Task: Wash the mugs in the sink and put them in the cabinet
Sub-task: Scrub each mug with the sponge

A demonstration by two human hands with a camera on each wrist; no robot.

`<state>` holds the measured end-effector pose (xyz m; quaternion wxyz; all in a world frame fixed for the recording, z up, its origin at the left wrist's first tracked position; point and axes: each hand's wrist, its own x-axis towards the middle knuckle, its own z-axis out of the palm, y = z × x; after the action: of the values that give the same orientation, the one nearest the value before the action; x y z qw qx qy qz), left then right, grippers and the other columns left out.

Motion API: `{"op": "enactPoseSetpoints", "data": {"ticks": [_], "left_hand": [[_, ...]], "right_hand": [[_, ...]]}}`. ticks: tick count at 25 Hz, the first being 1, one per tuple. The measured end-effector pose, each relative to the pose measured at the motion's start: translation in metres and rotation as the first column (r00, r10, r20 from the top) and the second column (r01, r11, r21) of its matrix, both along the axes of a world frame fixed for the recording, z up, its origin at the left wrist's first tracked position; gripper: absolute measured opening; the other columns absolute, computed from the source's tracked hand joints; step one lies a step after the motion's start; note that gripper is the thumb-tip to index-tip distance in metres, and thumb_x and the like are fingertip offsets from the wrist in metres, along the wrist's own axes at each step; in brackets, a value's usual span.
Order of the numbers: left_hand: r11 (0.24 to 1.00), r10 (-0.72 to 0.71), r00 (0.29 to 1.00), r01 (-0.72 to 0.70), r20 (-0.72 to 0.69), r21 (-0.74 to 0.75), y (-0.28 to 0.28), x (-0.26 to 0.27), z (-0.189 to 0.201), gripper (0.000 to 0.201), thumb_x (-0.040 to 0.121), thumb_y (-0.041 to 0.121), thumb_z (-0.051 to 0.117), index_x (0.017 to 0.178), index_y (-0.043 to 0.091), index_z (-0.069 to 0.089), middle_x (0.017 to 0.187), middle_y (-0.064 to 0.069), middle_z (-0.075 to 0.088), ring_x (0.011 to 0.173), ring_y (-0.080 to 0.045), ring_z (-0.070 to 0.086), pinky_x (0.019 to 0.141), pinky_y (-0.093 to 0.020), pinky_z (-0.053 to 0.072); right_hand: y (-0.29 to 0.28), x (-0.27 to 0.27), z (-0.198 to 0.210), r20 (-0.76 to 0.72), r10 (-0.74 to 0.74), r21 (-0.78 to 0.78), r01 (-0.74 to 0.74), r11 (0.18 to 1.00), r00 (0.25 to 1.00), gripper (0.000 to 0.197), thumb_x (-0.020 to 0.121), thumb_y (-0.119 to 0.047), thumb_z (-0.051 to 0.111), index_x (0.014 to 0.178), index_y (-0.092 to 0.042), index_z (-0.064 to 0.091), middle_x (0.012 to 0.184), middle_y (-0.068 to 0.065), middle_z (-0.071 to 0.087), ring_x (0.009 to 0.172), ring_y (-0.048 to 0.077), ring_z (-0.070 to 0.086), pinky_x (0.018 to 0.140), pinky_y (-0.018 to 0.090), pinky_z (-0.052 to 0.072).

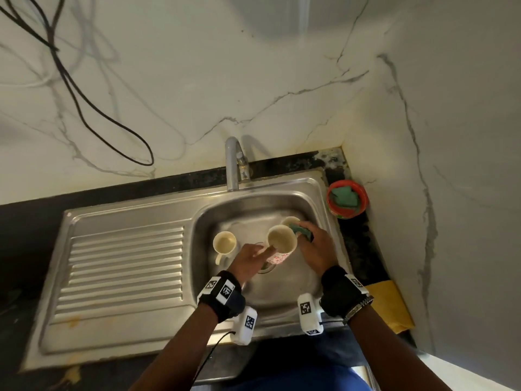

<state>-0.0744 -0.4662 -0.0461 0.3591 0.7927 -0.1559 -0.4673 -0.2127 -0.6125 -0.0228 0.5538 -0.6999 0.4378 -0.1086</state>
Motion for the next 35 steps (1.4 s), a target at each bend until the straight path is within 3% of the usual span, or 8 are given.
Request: {"op": "enactPoseSetpoints", "data": {"ticks": [5, 9, 13, 18, 21, 27, 30, 35], "left_hand": [[0.969, 0.128, 0.92, -0.196, -0.37, -0.152, 0.029, 0.01, 0.048, 0.044, 0.093, 0.046, 0.072, 0.126, 0.017, 0.07, 0.123, -0.003, 0.075, 0.121, -0.019, 0.066, 0.106, -0.04, 0.051], [0.932, 0.148, 0.906, -0.263, -0.397, -0.25, 0.05, 0.019, 0.053, 0.042, 0.095, 0.045, 0.071, 0.125, 0.015, 0.071, 0.131, -0.01, 0.068, 0.134, -0.035, 0.056, 0.116, -0.05, 0.041], [0.878, 0.29, 0.908, -0.378, -0.301, -0.295, 0.047, 0.03, 0.065, 0.063, 0.092, 0.055, 0.068, 0.125, 0.0, 0.064, 0.124, -0.023, 0.068, 0.127, -0.047, 0.058, 0.111, -0.062, 0.044], [0.864, 0.337, 0.923, -0.382, -0.186, -0.328, 0.044, 0.045, 0.072, 0.07, 0.098, 0.059, 0.054, 0.119, -0.007, 0.058, 0.098, -0.017, 0.067, 0.088, -0.029, 0.064, 0.077, -0.035, 0.056], [0.86, 0.34, 0.927, -0.375, -0.16, -0.345, 0.039, 0.049, 0.078, 0.066, 0.101, 0.056, 0.05, 0.118, -0.008, 0.059, 0.092, -0.022, 0.068, 0.082, -0.027, 0.067, 0.072, -0.034, 0.056], [0.862, 0.394, 0.891, -0.444, -0.225, -0.245, 0.027, 0.05, 0.085, 0.052, 0.103, 0.057, 0.047, 0.117, 0.012, 0.071, 0.102, -0.011, 0.079, 0.097, -0.029, 0.076, 0.082, -0.05, 0.063], [0.87, 0.427, 0.891, -0.452, -0.156, -0.199, 0.024, 0.058, 0.079, 0.057, 0.1, 0.064, 0.047, 0.113, 0.015, 0.073, 0.101, -0.004, 0.078, 0.096, -0.025, 0.075, 0.073, -0.044, 0.064], [0.918, 0.346, 0.936, -0.352, -0.063, -0.183, 0.019, 0.054, 0.081, 0.05, 0.102, 0.055, 0.052, 0.099, 0.01, 0.074, 0.093, -0.014, 0.077, 0.081, -0.024, 0.075, 0.059, -0.033, 0.059]], "right_hand": [[0.016, 0.02, 0.012, 0.046, 0.022, -0.005, -0.022, 1.0, 0.999, 0.036, 0.096, -0.006, 0.056, 0.119, -0.028, 0.073, 0.122, -0.003, 0.073, 0.116, 0.019, 0.066, 0.099, 0.028, 0.05], [0.025, 0.03, 0.024, 0.037, 0.073, -0.045, -0.071, 0.996, 0.997, 0.036, 0.097, -0.001, 0.056, 0.125, -0.016, 0.072, 0.126, 0.003, 0.071, 0.117, 0.019, 0.065, 0.097, 0.02, 0.046], [0.044, 0.048, 0.045, 0.113, 0.144, -0.101, -0.133, 0.986, 0.983, 0.036, 0.099, 0.002, 0.053, 0.126, -0.015, 0.07, 0.124, 0.002, 0.072, 0.112, 0.01, 0.063, 0.085, -0.003, 0.039], [0.056, 0.061, 0.065, 0.159, 0.416, -0.202, -0.383, 0.901, 0.895, 0.027, 0.107, -0.027, 0.052, 0.129, -0.034, 0.065, 0.126, -0.012, 0.071, 0.111, 0.003, 0.066, 0.09, 0.025, 0.055], [0.052, 0.053, 0.066, 0.131, 0.476, -0.344, -0.41, 0.844, 0.87, 0.035, 0.107, -0.024, 0.051, 0.141, -0.027, 0.061, 0.136, -0.005, 0.068, 0.119, 0.006, 0.063, 0.098, 0.018, 0.051], [0.058, 0.052, 0.041, -0.165, 0.548, -0.739, -0.47, 0.483, 0.82, 0.068, 0.092, 0.0, 0.064, 0.157, -0.008, 0.043, 0.166, 0.01, 0.035, 0.157, 0.021, 0.027, 0.126, 0.036, 0.03], [0.079, 0.038, 0.038, -0.284, 0.642, -0.722, -0.6, 0.345, 0.712, 0.056, 0.106, -0.02, 0.044, 0.16, -0.008, 0.036, 0.17, 0.012, 0.026, 0.16, 0.025, 0.017, 0.128, 0.046, 0.026], [0.058, 0.058, 0.052, -0.384, 0.49, -0.611, -0.613, 0.501, 0.783, 0.062, 0.11, -0.041, 0.017, 0.166, -0.016, 0.009, 0.175, 0.007, 0.004, 0.162, 0.02, -0.002, 0.128, 0.051, 0.02]]}}
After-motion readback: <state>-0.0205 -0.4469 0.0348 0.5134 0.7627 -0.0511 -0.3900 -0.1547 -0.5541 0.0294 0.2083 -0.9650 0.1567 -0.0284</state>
